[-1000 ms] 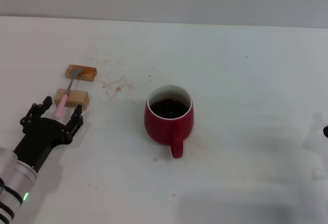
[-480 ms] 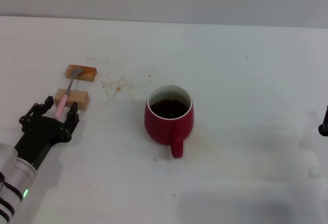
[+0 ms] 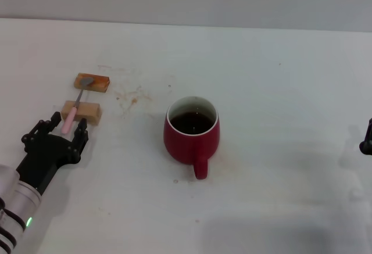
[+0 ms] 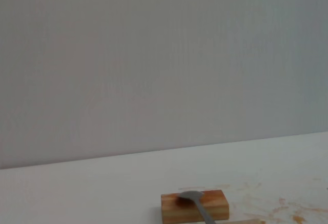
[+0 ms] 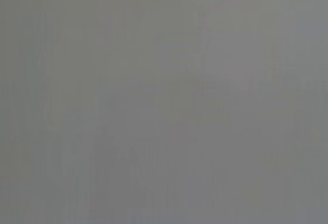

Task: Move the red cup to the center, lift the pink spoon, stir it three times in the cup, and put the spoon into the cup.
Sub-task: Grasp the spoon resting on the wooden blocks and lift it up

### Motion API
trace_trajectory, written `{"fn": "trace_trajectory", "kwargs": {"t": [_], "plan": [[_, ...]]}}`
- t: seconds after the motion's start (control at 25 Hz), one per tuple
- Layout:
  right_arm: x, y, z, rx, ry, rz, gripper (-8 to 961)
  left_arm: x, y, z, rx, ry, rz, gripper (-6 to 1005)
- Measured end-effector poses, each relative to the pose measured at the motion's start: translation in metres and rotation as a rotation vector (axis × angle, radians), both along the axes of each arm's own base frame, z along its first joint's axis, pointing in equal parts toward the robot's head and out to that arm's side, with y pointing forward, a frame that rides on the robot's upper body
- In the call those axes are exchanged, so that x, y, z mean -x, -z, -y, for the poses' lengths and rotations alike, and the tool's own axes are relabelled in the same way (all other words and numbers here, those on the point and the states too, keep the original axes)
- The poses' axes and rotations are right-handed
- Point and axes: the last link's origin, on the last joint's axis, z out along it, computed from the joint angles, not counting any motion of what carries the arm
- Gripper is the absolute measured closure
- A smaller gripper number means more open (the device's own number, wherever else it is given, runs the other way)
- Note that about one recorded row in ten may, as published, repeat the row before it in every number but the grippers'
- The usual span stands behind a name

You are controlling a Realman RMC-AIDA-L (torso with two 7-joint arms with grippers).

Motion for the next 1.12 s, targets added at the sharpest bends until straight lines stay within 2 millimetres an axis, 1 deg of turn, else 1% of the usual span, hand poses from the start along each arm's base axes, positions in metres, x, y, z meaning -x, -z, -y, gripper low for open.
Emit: {"fn": "trace_trajectory", "kwargs": {"t": [0.16,0.36,0.96,1.12], "plan": [[0.0001,0.0004,0.0001,0.003,-0.001,0.001,953,0.0001,-0.0001,0.0011,-0.002,0.001,0.001,459],[0.0004,0.0015,0.001,0.011,-0.006,0.004,953,0.0,0.0,0.0011,-0.001,0.001,0.001,510],[0.0013,0.0037,0.0032,0.022,-0.01,0.002,952,-0.002,0.0045,0.0027,0.029,0.018,-0.009,566],[0.0015,0.0043,0.004,0.023,-0.009,0.001,952,0.0,0.0036,0.0017,0.016,-0.003,-0.005,581]]}}
